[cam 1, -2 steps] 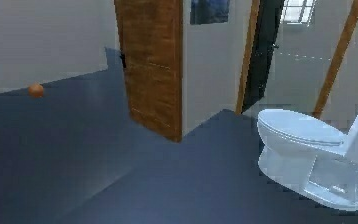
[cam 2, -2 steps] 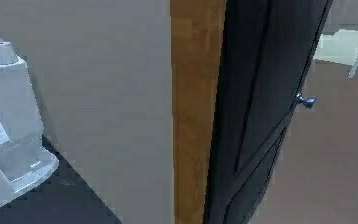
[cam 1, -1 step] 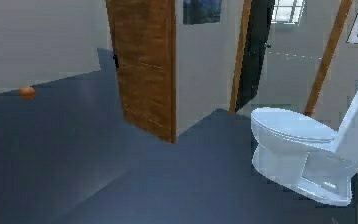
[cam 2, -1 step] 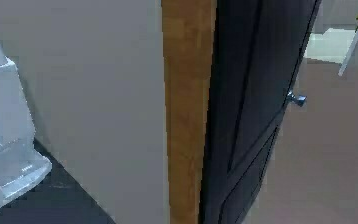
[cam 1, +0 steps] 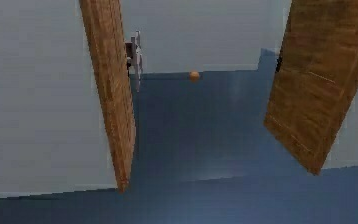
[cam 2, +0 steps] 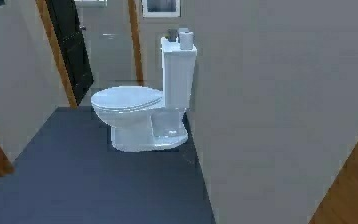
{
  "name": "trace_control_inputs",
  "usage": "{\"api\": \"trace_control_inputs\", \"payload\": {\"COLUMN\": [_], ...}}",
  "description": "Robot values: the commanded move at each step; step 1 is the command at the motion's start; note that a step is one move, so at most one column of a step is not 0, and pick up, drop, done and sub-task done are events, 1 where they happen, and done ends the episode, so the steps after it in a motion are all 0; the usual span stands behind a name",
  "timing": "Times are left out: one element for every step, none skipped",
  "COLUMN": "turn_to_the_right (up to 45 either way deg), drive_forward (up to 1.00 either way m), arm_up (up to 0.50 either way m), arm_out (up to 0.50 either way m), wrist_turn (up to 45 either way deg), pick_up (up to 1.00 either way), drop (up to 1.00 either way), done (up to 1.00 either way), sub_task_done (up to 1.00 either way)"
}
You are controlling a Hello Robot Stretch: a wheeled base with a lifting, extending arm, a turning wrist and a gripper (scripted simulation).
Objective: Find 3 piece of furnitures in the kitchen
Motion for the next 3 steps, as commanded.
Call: {"api": "trace_control_inputs", "payload": {"turn_to_the_right": [-45.0,-30.0,0.0], "drive_forward": [0.0,0.0,0.1], "arm_up": [0.0,0.0,0.0], "arm_out": [0.0,0.0,0.0], "wrist_turn": [0.0,0.0,0.0], "pick_up": [0.0,0.0,0.0], "drop": [0.0,0.0,0.0], "done": [0.0,0.0,0.0], "sub_task_done": [0.0,0.0,0.0]}}
